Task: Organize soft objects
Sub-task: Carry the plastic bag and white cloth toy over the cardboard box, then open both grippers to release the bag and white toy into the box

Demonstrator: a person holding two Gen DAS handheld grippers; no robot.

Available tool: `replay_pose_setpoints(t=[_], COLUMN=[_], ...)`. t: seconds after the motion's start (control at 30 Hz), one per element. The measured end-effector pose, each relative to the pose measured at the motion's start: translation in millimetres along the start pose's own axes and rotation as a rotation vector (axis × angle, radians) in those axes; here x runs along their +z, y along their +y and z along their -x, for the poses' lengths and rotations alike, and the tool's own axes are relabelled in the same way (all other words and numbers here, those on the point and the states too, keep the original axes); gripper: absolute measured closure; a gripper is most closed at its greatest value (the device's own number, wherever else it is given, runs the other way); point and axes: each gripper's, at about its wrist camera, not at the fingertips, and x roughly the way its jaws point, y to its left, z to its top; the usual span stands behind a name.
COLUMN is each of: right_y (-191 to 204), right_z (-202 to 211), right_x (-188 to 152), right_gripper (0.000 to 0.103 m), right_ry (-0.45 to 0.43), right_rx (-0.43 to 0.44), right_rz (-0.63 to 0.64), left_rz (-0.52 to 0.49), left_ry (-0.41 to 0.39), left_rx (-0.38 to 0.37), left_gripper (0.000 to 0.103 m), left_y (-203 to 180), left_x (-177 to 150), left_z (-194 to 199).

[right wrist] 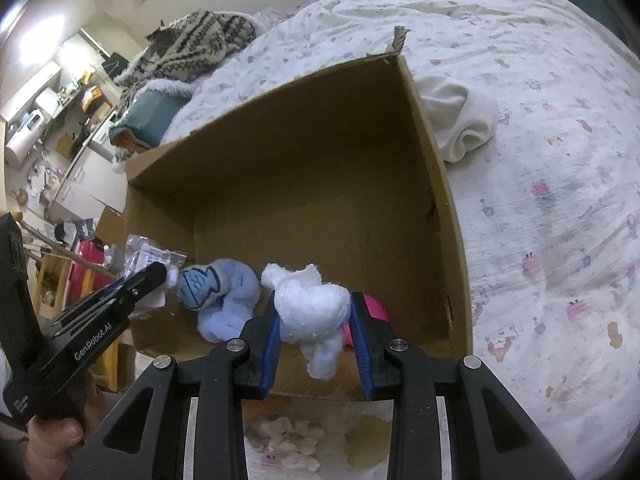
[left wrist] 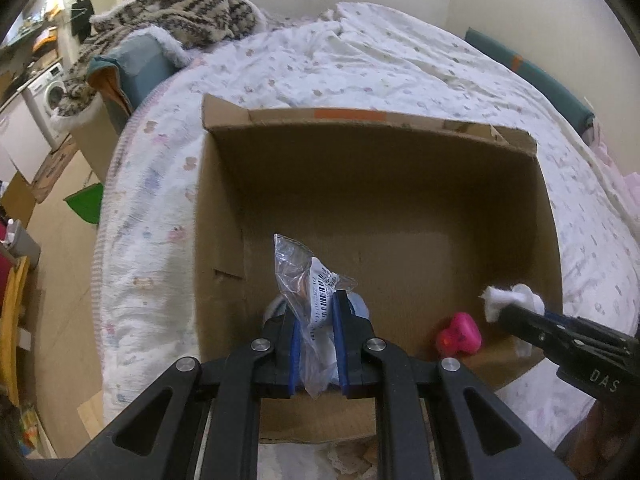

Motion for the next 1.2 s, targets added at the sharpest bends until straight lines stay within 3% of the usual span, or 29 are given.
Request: replay_pose_setpoints(t=[0.27, 0.83, 0.93, 1.0, 1.07, 1.1, 1.2], right_y=[2, -1, -3, -5, -5, -6, -7], right_z=[-9, -16, -16, -14, -13, -14, -12], right_x=[-2, -2, -1, 0, 0, 1, 2], right_gripper=[0.069, 0.069, 0.067, 0.057, 0.054, 0.054, 0.04], right_ry=[0.03, 0.052, 0.048, 0.04, 0.032, 0.033, 0.024], right_rx=[-0.019, -0.001, 0.006, 0.01, 0.013, 0.017, 0.019], right_rz=[0.011, 0.005, -0.009, -0.016, -0.023, -0.026, -0.037], left_rz=[0.004, 0.003, 0.006, 0.009, 0.013, 0.015, 0.013], left_ry=[-0.029, -0.009, -0.015, -0.026, -0.046, -0.058, -0.071], left_rx=[-0.017, -0.036, -0.035, -0.03, -0.017, -0.012, -0.007], left_gripper=[0.09, 0.087, 0.077, 0.056, 0.04, 0.036, 0.035], left_y=[-5, -7, -6, -6, -7, -6, -7], left_x=[-2, -4, -4, -5, -4, -4, -2], left_z=[0, -2, -1, 0, 4, 6, 8])
